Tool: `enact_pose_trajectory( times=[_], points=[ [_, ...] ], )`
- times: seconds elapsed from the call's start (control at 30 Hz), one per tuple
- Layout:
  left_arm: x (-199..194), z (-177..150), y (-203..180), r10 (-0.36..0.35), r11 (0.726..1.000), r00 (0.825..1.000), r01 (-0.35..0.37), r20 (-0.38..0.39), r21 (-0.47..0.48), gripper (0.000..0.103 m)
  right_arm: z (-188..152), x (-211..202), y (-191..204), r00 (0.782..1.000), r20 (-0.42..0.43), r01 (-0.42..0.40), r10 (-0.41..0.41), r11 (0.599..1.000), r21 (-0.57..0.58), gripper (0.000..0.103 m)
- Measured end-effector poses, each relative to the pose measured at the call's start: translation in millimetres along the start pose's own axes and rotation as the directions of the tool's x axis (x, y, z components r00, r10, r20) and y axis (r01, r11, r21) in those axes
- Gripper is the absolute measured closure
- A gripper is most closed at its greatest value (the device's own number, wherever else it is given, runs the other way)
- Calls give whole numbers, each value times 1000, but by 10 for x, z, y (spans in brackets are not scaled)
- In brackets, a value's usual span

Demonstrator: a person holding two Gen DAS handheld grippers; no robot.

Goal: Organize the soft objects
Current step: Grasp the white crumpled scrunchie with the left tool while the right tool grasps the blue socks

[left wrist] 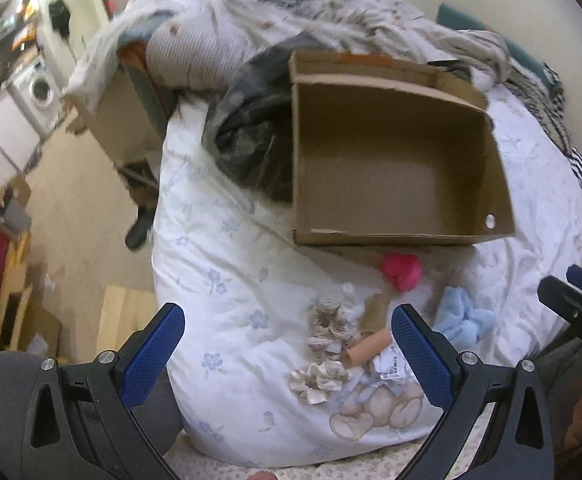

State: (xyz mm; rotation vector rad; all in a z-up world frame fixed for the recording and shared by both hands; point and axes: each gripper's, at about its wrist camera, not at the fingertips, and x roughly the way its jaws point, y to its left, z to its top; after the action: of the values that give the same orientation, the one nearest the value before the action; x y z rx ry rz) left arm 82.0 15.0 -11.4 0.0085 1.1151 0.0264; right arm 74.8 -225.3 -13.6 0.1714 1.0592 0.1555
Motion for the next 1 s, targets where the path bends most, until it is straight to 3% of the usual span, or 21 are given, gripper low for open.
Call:
enact_pose_trajectory(
  times=[0.17, 0.27, 0.3, 0.33, 0.43, 0.47, 0.5, 0.57, 0.7, 0.77, 0.87, 1.0],
  points=[
    [414, 24, 272, -49, 992, 986, 28, -162, -127, 0, 109, 320, -135, 993, -109, 31, -33, 999, -16, 0],
    [760, -97, 341, -113, 979, 947, 53, -302, -198, 9, 109, 499, -210, 987, -156, 41, -42, 999, -8, 0],
    [889, -182, 327, -134, 976, 926, 62, -353, -208, 12, 95, 552, -234, 985, -167, 43, -42, 999, 1, 0],
    [963, -251, 300, -150, 975, 911, 71, -384, -211, 17, 75, 605, -260, 984, -175, 41, -38, 999, 13, 0],
    [1157, -450, 176, -192, 972, 867, 104, -459, -210, 17, -28, 777, -326, 977, -213, 36, -25, 998, 49, 0],
    [1194, -488, 140, -195, 972, 862, 108, -469, -207, 18, -62, 842, -351, 973, -231, 39, -25, 998, 57, 0],
    [1225, -516, 96, -195, 974, 858, 111, -475, -199, 20, -87, 885, -368, 969, -246, 45, -28, 997, 63, 0],
    [1264, -527, 12, -206, 974, 857, 131, -473, -187, 45, -109, 933, -382, 965, -262, 50, -30, 996, 71, 0],
    [1296, -528, -150, -212, 976, 855, 161, -473, -146, 55, -88, 956, -382, 966, -256, 56, -37, 996, 65, 0],
    [1301, -528, -192, -206, 978, 853, 164, -479, -130, 81, -82, 966, -378, 965, -260, 56, -37, 996, 64, 0],
    [1217, -519, -133, -207, 977, 858, 160, -470, -139, 88, -66, 982, -391, 964, -263, 50, -31, 996, 67, 0],
    [926, -460, 80, -227, 970, 881, 168, -415, -176, 89, -55, 946, -440, 966, -257, 46, -23, 995, 84, 0]
  ],
)
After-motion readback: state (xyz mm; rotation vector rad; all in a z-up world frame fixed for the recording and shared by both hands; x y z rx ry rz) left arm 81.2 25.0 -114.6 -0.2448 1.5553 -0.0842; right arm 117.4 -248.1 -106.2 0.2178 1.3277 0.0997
